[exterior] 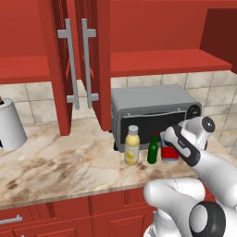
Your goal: Sort all alcoholic drinks to one cabinet, and non-alcoholic drinks to the other.
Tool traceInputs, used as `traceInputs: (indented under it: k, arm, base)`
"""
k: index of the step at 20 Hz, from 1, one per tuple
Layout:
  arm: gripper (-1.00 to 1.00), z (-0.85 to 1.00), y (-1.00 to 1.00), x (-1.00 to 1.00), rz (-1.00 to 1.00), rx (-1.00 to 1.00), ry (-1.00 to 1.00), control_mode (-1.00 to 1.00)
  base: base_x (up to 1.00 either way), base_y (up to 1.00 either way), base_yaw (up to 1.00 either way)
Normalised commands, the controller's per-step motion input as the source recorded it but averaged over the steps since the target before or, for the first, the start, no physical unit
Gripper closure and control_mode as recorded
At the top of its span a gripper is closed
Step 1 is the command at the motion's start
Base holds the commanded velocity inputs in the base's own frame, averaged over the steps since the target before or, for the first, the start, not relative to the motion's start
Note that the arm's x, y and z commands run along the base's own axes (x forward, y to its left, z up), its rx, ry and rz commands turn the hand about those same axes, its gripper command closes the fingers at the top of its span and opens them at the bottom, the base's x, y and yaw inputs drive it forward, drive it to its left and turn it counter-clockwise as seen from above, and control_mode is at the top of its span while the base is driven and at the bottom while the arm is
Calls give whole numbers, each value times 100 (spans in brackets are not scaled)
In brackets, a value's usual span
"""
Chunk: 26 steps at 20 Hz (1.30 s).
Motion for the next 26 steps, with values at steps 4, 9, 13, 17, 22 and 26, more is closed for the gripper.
traceInputs:
  k: [4, 9, 13, 17, 22, 26]
  arm:
    - [100, 0, 1, 0, 0, 0, 0, -100]
    - [100, 0, 4, 0, 1, 0, 0, -100]
    - [100, 1, 0, 0, 1, 0, -5, -100]
    - [100, 2, 0, 0, 1, 0, -6, -100]
    - [100, 12, 0, -1, 1, 0, -9, -100]
    - [100, 48, 1, -11, 0, 0, -11, -100]
  base:
    - [0, 0, 0]
    - [0, 0, 0]
    - [0, 0, 0]
    - [0, 0, 0]
    - [0, 0, 0]
    - [0, 0, 0]
